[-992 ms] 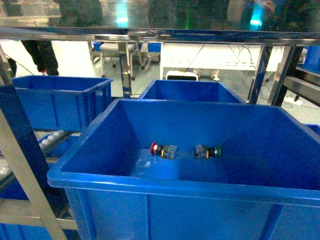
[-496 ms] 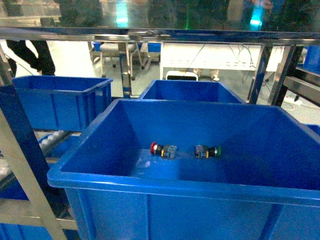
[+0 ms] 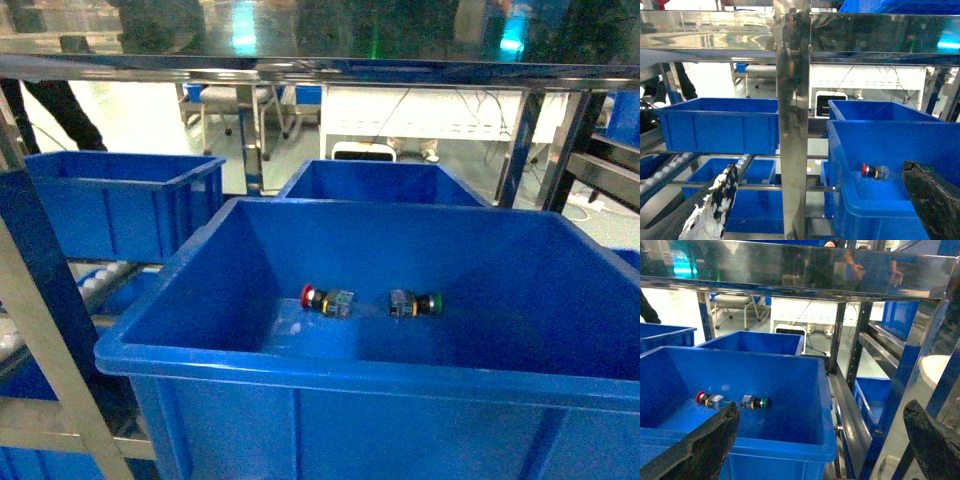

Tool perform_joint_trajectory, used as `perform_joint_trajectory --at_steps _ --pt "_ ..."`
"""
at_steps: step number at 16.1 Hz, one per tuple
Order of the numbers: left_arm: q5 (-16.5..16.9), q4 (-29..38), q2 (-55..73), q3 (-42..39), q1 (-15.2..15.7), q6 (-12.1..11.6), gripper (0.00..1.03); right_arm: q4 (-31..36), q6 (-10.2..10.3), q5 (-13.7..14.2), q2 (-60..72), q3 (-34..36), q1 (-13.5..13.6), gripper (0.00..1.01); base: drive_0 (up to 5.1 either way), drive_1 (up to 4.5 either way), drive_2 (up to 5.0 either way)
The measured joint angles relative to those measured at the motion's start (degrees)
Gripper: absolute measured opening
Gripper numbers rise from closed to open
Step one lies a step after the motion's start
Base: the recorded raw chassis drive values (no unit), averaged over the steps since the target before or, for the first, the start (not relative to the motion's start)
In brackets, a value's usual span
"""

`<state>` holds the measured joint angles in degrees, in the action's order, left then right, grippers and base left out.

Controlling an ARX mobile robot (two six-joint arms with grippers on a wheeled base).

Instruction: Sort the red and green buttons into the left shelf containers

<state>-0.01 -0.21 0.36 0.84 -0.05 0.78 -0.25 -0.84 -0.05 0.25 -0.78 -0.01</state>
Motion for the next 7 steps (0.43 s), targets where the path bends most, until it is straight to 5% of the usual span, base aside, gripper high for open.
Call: perform_joint_trajectory --at_steps 7 --pt "0.0 0.0 0.0 0.0 0.0 0.0 0.98 0.0 0.0 0.0 0.0 0.0 0.0 0.98 0.0 0.0 0.0"
